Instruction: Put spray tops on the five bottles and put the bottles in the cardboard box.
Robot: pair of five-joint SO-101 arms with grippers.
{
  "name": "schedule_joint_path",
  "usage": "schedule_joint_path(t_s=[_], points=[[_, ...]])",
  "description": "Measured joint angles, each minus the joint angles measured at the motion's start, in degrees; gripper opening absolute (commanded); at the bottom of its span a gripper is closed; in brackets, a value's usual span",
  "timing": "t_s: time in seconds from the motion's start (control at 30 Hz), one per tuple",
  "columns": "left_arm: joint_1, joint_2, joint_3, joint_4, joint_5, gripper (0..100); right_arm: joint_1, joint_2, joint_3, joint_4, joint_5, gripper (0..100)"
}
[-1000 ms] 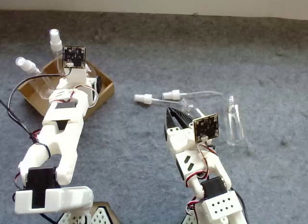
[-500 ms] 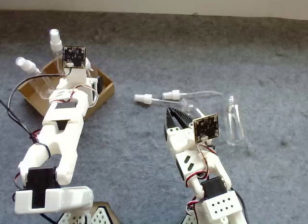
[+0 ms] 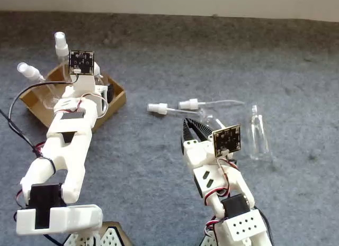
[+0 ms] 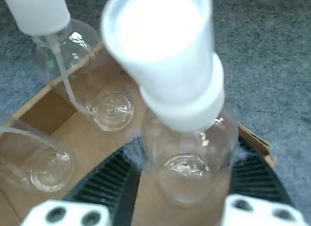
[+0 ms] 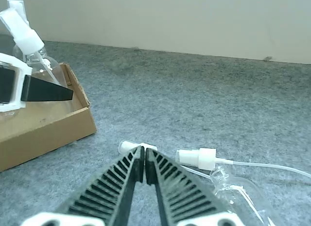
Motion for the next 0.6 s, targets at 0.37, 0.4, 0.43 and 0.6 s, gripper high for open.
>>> schedule_joint_path(t_s=[0.37, 0.4, 0.43, 0.6], points=[[0.0, 0.0, 0.0, 0.0, 0.0, 27, 0.0, 0.0, 0.0, 0.0, 0.0, 0.5], [0.0, 0.0, 0.0, 0.0, 0.0, 27, 0.0, 0.0, 0.0, 0.0, 0.0, 0.5], [0.0, 0.0, 0.0, 0.0, 0.0, 28, 0.0, 0.0, 0.0, 0.0, 0.0, 0.5], [0.0, 0.0, 0.0, 0.0, 0.0, 28, 0.0, 0.0, 0.0, 0.0, 0.0, 0.5]])
